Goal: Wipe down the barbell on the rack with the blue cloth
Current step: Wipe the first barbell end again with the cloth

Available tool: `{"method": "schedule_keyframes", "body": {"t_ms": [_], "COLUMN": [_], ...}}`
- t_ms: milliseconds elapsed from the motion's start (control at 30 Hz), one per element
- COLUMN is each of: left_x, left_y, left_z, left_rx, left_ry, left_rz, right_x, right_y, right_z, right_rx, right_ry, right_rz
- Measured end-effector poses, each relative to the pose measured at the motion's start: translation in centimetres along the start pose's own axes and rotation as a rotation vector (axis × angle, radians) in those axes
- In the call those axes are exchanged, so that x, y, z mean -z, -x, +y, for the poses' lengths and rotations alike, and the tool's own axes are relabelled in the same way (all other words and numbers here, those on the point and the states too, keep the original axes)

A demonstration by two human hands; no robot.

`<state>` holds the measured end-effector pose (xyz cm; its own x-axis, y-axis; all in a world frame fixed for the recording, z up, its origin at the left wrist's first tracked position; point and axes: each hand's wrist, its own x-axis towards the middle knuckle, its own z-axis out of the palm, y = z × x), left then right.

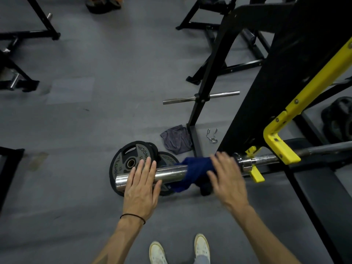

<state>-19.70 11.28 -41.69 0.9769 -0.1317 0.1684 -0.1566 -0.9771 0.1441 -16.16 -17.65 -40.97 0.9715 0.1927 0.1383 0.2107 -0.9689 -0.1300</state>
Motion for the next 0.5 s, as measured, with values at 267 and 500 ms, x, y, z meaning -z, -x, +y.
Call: {"method": "schedule_keyframes", "body": {"t_ms": [267, 500], "left_x": [0.2, 3.8], "left_y": [-1.5, -7.3], "left_z": [-0.2, -1.4], "left_rx": [0.024, 0.233], "left_ry": [0.017, 0.054], "left_rz": [-0.019, -0.343], "right_x": [-2.0, 0.4], "right_y": [0.5, -1.1], "right_z": [-12.1, -2.0], "right_rx": [-0.111, 0.158], "right_ry": [-0.233, -0.022], "right_rz": [0.044, -0.067]}}
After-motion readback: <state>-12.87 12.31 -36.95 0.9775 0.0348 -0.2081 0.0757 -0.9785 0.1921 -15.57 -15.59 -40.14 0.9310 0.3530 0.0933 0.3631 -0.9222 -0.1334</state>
